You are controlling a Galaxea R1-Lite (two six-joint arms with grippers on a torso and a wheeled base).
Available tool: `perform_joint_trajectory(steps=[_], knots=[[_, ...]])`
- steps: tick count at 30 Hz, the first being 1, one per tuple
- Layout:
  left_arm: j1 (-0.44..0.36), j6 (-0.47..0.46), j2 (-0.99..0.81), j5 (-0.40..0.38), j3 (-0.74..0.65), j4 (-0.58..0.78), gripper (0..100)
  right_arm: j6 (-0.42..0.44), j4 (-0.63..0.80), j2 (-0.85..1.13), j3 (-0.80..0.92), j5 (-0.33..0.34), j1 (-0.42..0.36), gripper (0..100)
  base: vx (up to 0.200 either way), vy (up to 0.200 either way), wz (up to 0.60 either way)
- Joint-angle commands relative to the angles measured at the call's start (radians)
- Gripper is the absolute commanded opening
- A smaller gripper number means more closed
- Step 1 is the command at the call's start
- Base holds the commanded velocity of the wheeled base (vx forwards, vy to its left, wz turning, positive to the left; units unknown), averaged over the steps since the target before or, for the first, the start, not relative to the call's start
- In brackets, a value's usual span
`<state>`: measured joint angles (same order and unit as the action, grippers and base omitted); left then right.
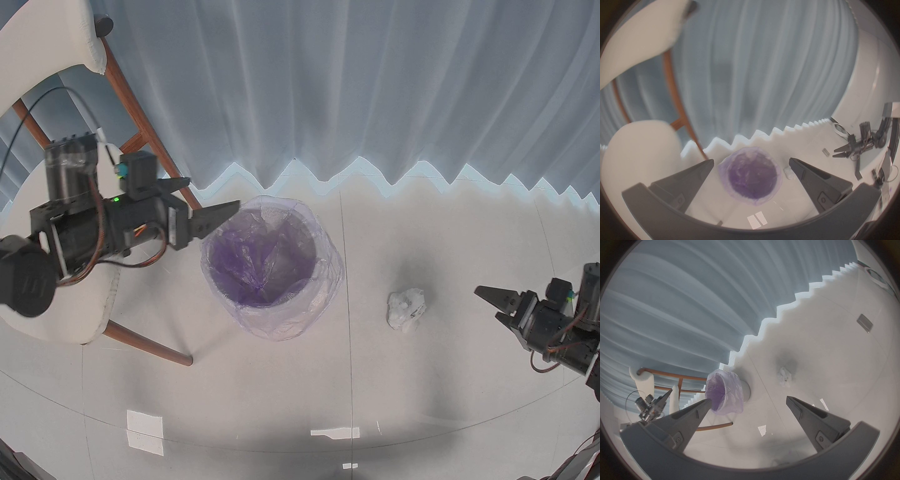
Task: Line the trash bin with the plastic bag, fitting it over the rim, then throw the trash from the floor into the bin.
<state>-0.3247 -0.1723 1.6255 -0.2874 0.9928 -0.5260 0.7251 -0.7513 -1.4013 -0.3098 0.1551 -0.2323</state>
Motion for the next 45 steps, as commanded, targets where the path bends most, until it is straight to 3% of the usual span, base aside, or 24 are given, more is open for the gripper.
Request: perform_joint_trajectory(steps=[1,12,13,29,45], knots=[[0.050,0.248,-0.451,0.309,-0.393,-0.106,100,-0.101,-0.183,-0.447,-0.215,0.021,-0.093,100,0.000,0.000,0.00],[0.280,0.248,-0.602,0.314,-0.516,-0.105,100,-0.101,-0.181,-0.723,-0.520,0.015,-0.122,100,0.000,0.000,0.00],[0.297,0.246,-0.609,0.312,-0.525,-0.105,100,-0.101,-0.177,-0.740,-0.543,0.012,-0.122,0,0.000,0.000,0.00],[0.391,0.238,-0.674,0.320,-0.620,-0.103,100,-0.102,-0.175,-0.972,-0.845,0.011,-0.186,0,0.000,0.000,0.00],[0.400,0.234,-0.684,0.318,-0.658,-0.103,100,-0.096,-0.165,-1.107,-1.106,0.018,-0.213,0,0.000,0.000,0.00]])
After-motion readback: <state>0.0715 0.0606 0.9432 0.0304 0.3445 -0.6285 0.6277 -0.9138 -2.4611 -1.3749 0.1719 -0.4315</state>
